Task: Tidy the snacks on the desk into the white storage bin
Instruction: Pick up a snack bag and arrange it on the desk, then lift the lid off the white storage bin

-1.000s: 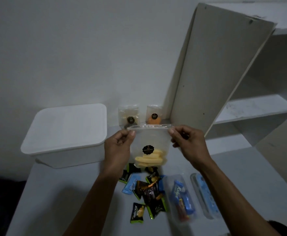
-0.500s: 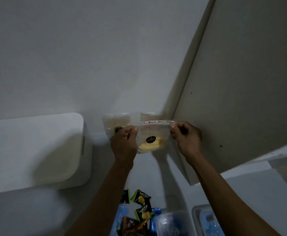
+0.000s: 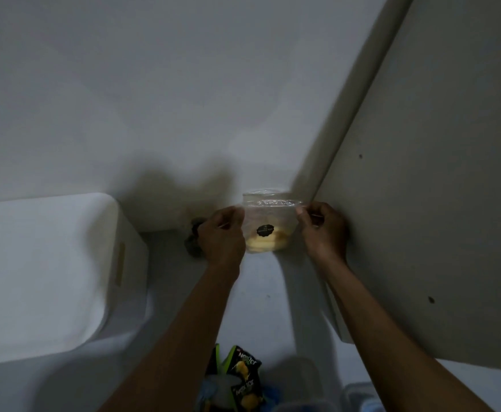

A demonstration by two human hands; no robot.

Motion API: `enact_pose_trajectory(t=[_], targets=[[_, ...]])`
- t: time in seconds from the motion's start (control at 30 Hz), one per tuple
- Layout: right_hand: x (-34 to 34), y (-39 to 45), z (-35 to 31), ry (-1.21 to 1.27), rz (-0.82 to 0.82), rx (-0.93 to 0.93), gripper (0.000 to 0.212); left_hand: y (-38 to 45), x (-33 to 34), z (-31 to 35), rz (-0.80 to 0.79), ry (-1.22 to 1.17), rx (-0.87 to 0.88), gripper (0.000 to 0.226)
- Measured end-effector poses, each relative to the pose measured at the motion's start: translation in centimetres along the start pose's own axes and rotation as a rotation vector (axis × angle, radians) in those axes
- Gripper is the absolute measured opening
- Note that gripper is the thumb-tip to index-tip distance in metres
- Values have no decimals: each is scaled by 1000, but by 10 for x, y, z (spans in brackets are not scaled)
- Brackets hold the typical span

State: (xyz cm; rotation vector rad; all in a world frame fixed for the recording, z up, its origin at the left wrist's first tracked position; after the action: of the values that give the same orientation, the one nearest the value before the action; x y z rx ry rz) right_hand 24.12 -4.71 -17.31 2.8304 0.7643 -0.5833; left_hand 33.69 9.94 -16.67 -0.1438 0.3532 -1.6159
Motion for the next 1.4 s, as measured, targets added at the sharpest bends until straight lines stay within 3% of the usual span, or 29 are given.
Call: enact_pose_trajectory(t=[0.1,0.4,0.57,0.7,1.0,1.13,1.23,1.4], targets=[[2,2,-1,-1,-26,10,9,2,2,-1,18,33,6,15],[-2,-4,-4,-52,-72,38,42,-6,-7,-2,-32,92,-32,37],[-11,-26,-16,-79,-59,37,51,-23,-32,-3,-98,91,-15,36],[-15,-58,-43,-42,-53,8,45,-44,-66,9,-132,73,16,37],[20,-203,-141,160,-103,-84,41,-105,-229,58,-156,87,219,30],[45,-286,-163,152,-171,-120,25,-120,-331,48,-105,108,267,29],[65,-334,-167,130,-206,-103,39,-122,-398,33,-27,116,267,29],[96,-368,-176,64,-215,-102,43,-96,-465,20,117,139,248,34]])
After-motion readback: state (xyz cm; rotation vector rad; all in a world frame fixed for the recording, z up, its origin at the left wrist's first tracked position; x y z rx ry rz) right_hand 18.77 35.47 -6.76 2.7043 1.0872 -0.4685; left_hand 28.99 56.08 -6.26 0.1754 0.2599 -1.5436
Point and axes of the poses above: each hand's wrist, its own y-axis towards the middle knuckle, its own x-axis out of the palm, z = x × y, the point moved 2 cm from there along y, towards the middle knuckle, and after that the axes turned 6 degrees about -x, right-handed, at the moved point
